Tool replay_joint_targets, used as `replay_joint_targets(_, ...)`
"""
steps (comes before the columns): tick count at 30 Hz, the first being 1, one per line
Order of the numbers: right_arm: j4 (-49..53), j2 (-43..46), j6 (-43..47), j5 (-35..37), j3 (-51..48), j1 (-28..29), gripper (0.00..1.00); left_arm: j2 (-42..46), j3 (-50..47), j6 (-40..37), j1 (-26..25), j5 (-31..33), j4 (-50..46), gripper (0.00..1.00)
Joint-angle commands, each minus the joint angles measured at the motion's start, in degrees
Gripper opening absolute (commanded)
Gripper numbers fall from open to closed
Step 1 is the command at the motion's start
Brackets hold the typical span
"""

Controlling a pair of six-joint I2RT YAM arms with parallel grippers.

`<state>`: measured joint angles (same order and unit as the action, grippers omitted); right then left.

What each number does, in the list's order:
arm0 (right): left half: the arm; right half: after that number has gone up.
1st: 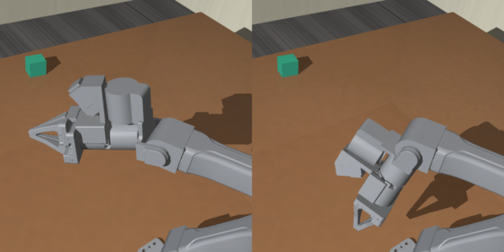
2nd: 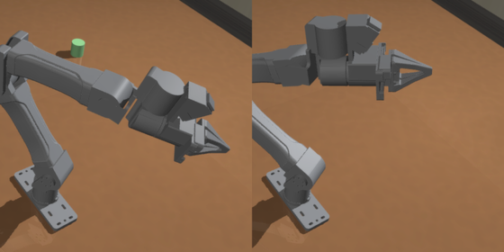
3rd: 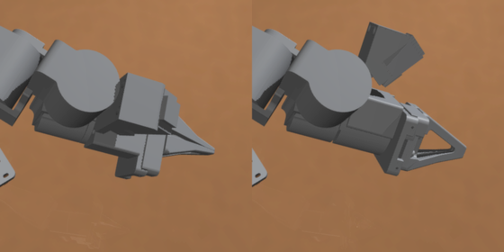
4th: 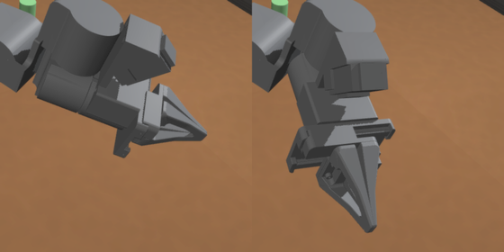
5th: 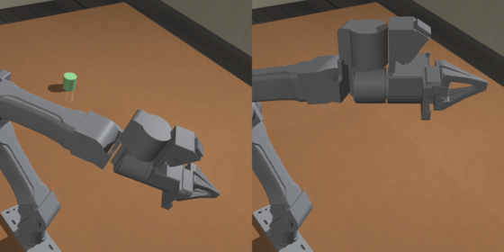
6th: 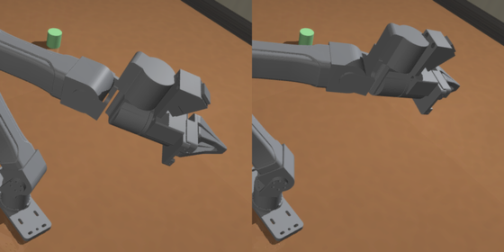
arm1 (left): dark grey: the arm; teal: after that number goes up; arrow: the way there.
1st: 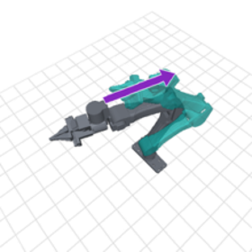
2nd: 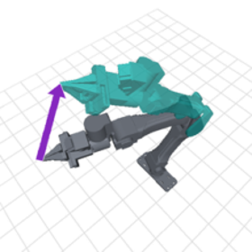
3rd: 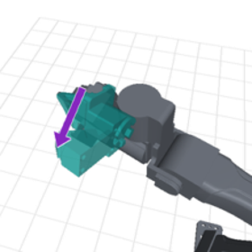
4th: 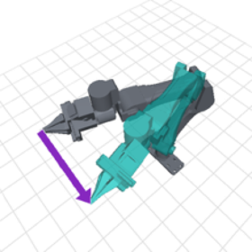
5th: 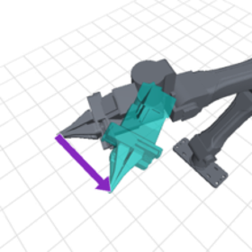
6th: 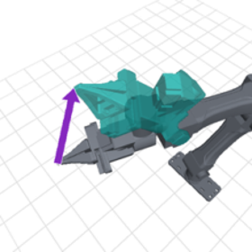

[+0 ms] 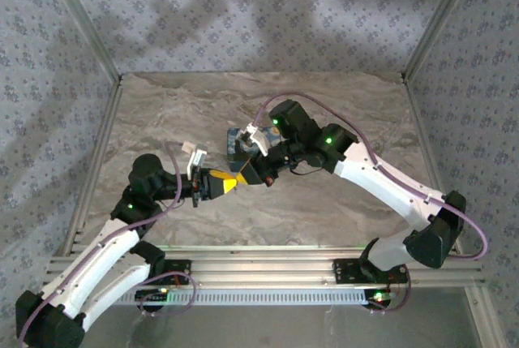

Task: Unlock a padlock with a key

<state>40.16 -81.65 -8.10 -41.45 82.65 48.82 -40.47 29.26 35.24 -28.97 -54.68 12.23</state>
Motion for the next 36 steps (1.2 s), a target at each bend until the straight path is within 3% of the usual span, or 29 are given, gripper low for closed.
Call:
replay_joint_targets(1, -1.2, 0.1, -0.4, -1.6, 0.7, -0.1, 0.00, 2.1, 0.4, -2.2, -0.8, -0.1, -0.3, 0.00)
replay_joint_targets(6, -2.1, 0.3, -1.2, -1.3, -0.2, -0.3, 0.03, 5.3, 0.5, -3.1, -1.1, 2.3, -2.9, 0.00)
replay_joint_targets(8, -3.7, 1.0, -3.2, -0.4, -1.0, -1.4, 0.30, 5.3, 0.9, -3.9, -1.1, 4.0, -6.1, 0.00)
replay_joint_targets(10, -7.2, 2.4, -6.8, 1.9, -2.6, -2.8, 0.47, 5.1, 0.2, -3.6, -1.1, 6.3, -7.0, 0.00)
replay_joint_targets(13, -11.6, 5.3, -10.9, 7.2, -5.8, -5.1, 0.54, 5.3, -1.2, -3.0, -1.1, 9.4, -7.3, 0.00)
replay_joint_targets(19, -14.3, 10.9, -20.2, 30.3, -16.5, -6.9, 0.57, 4.3, -1.4, -4.7, -1.1, 15.2, -13.0, 0.00)
replay_joint_targets(22, -15.2, 10.9, -33.4, 43.7, -24.0, -5.4, 0.51, 2.4, -0.8, -6.3, -1.1, 18.3, -18.0, 0.00)
replay_joint_targets(27, -19.9, 2.8, -40.7, 53.2, -28.3, 1.5, 0.50, -3.1, 0.1, -6.9, -1.0, 25.9, -27.8, 0.00)
replay_joint_targets(30, -20.4, -5.0, -39.9, 55.6, -24.6, 4.7, 0.54, -5.1, -1.1, -6.0, -1.0, 28.5, -28.8, 0.00)
replay_joint_targets(36, -21.7, -18.6, -38.8, 57.0, -17.2, 5.8, 0.61, -5.1, -3.8, -4.9, -0.9, 29.7, -26.6, 0.00)
